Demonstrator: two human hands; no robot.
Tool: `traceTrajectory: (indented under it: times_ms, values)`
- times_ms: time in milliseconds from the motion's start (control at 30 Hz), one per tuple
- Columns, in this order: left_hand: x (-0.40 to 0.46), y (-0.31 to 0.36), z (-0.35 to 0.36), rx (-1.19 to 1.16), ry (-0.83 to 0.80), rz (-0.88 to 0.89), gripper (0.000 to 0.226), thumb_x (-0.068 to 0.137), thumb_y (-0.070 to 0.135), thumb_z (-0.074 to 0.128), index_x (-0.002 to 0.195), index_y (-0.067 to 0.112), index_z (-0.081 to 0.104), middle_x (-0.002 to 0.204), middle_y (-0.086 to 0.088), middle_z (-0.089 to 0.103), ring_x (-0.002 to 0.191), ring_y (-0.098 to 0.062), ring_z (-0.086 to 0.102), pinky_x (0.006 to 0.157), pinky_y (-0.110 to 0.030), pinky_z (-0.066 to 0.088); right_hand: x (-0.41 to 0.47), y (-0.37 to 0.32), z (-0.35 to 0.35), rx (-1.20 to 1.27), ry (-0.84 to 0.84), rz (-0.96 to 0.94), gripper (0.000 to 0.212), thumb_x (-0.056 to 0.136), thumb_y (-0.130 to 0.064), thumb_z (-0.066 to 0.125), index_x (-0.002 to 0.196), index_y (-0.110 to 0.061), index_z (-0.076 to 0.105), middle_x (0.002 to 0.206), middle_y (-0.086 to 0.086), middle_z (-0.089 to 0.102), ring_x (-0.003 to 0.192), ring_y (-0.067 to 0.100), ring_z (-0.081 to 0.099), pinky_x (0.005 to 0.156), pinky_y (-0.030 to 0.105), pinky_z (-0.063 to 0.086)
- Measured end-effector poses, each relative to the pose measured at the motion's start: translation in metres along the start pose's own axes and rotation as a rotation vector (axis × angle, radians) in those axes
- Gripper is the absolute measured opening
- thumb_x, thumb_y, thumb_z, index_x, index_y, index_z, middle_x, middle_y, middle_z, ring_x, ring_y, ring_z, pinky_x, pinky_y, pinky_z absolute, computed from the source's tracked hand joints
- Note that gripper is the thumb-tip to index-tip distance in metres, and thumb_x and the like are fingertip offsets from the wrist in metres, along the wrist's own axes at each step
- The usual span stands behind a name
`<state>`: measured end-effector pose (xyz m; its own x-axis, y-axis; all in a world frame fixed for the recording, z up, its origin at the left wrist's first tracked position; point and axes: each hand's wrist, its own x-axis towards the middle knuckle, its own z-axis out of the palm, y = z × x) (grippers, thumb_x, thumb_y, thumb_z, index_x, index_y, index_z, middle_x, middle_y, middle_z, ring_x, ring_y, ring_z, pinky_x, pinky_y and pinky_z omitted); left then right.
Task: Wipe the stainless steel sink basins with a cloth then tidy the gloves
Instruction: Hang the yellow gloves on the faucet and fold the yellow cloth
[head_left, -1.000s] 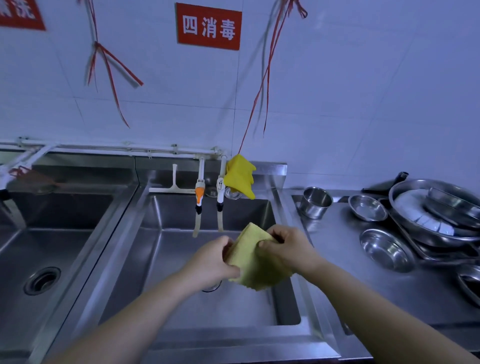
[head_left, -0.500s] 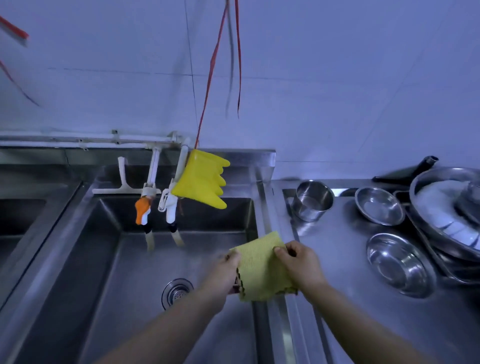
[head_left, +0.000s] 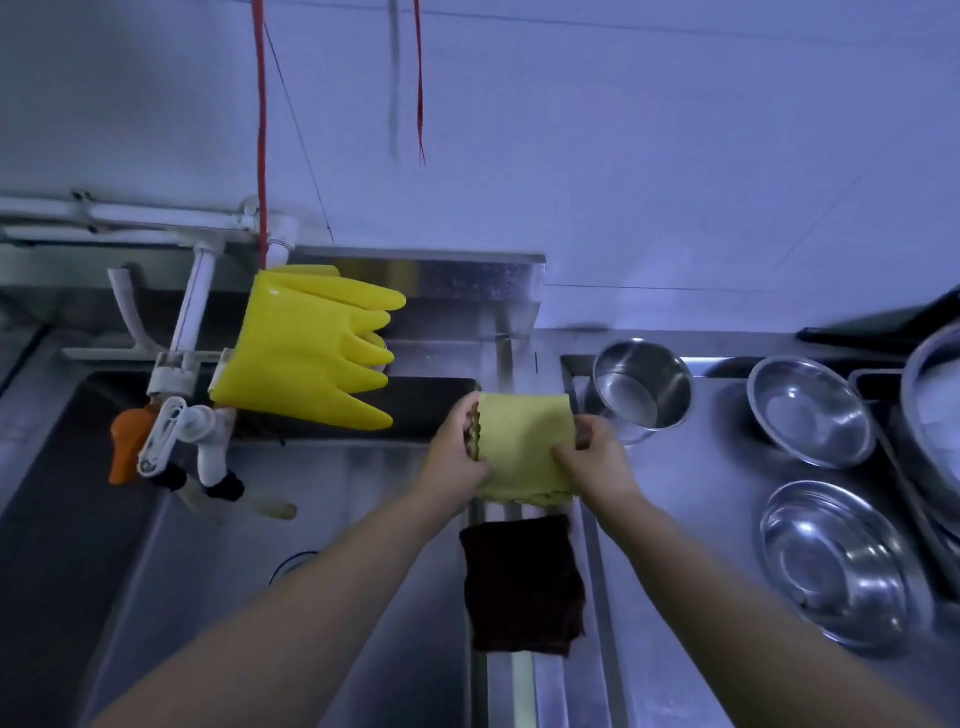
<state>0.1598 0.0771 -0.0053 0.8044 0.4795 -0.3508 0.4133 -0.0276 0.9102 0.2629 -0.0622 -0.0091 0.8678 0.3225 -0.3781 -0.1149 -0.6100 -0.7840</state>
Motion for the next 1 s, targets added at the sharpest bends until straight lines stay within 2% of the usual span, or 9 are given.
traceTrajectory:
  times_ms: [67, 233, 333, 400, 467, 533, 700, 867, 1000]
  values:
    - [0.007, -0.008, 0.004, 0.104, -0.001, -0.005, 0.088, 0.074, -0.016, 0.057, 0.148, 0.019, 0.025, 0.138, -0.005, 0.044, 0.123, -0.021, 0.048, 0.101, -0.036, 0.044, 0.004, 0.007, 0.003, -0.028, -0.013, -0.012, 0.049, 0.082, -0.004, 0.056, 0.129, -0.013, 0.045, 0.097, 0.0, 0.058, 0.083, 0.016, 0.057, 0.078, 0.034, 0.051]
    - [0.011, -0.031, 0.01, 0.232, 0.033, -0.007, 0.078, 0.075, -0.009, 0.057, 0.144, 0.022, 0.036, 0.143, -0.001, 0.044, 0.127, -0.016, 0.045, 0.099, -0.022, 0.04, 0.007, 0.026, 0.004, -0.088, -0.001, -0.096, 0.052, 0.079, -0.007, 0.06, 0.126, -0.027, 0.051, 0.087, -0.016, 0.059, 0.071, 0.0, 0.055, 0.065, 0.018, 0.045]
    - [0.012, -0.039, 0.01, 0.307, 0.06, -0.006, 0.075, 0.076, -0.005, 0.058, 0.141, 0.027, 0.04, 0.14, -0.002, 0.044, 0.117, -0.021, 0.052, 0.093, -0.024, 0.044, 0.005, 0.032, 0.004, -0.142, -0.021, -0.158, 0.051, 0.079, -0.008, 0.062, 0.125, -0.029, 0.053, 0.088, -0.018, 0.057, 0.066, -0.006, 0.056, 0.052, 0.007, 0.041]
    - [0.011, -0.042, 0.01, 0.34, 0.054, -0.022, 0.073, 0.077, -0.003, 0.059, 0.14, 0.028, 0.04, 0.137, -0.004, 0.044, 0.108, -0.024, 0.057, 0.084, -0.023, 0.045, 0.004, 0.032, 0.004, -0.195, -0.05, -0.168, 0.052, 0.081, -0.01, 0.062, 0.129, -0.026, 0.05, 0.105, -0.005, 0.059, 0.072, -0.003, 0.057, 0.06, 0.012, 0.046]
    - [0.008, -0.043, 0.008, 0.354, 0.045, -0.04, 0.07, 0.079, -0.001, 0.057, 0.14, 0.029, 0.04, 0.135, -0.004, 0.043, 0.104, -0.021, 0.058, 0.078, -0.021, 0.044, 0.0, 0.031, 0.002, -0.292, -0.049, -0.156, 0.053, 0.083, -0.015, 0.061, 0.133, -0.023, 0.046, 0.122, 0.003, 0.054, 0.089, 0.01, 0.06, 0.075, 0.03, 0.051]
    - [0.003, -0.042, 0.004, 0.382, 0.045, -0.024, 0.064, 0.081, 0.002, 0.056, 0.138, 0.029, 0.043, 0.132, -0.004, 0.042, 0.104, -0.016, 0.054, 0.077, -0.019, 0.039, -0.007, 0.028, 0.0, -0.39, -0.008, -0.19, 0.054, 0.084, -0.016, 0.06, 0.136, -0.019, 0.044, 0.129, 0.004, 0.048, 0.107, 0.02, 0.055, 0.084, 0.034, 0.048]
    - [-0.029, -0.045, -0.02, 0.553, -0.012, 0.054, 0.045, 0.085, 0.011, 0.054, 0.128, 0.024, 0.052, 0.124, -0.002, 0.048, 0.107, -0.017, 0.054, 0.077, -0.024, 0.042, -0.035, 0.009, 0.004, -0.617, 0.092, -0.435, 0.039, 0.08, -0.001, 0.057, 0.119, -0.002, 0.058, 0.116, 0.014, 0.057, 0.106, 0.033, 0.052, 0.086, 0.039, 0.045]
    - [-0.079, -0.061, -0.066, 0.868, -0.035, 0.145, 0.042, 0.091, 0.017, 0.049, 0.132, 0.026, 0.048, 0.131, 0.004, 0.047, 0.121, -0.016, 0.044, 0.092, -0.028, 0.04, -0.074, -0.011, 0.032, -0.849, 0.034, -0.603, 0.032, 0.081, -0.008, 0.054, 0.112, -0.01, 0.064, 0.108, 0.009, 0.062, 0.099, 0.031, 0.053, 0.083, 0.038, 0.043]
    - [-0.127, -0.073, -0.11, 1.1, 0.016, 0.147, 0.04, 0.093, 0.019, 0.044, 0.133, 0.023, 0.047, 0.132, 0.001, 0.047, 0.121, -0.019, 0.043, 0.092, -0.033, 0.04, -0.115, -0.029, 0.069, -1.017, -0.074, -0.728, 0.027, 0.088, -0.015, 0.044, 0.108, -0.014, 0.062, 0.11, 0.006, 0.059, 0.102, 0.027, 0.051, 0.082, 0.034, 0.041]
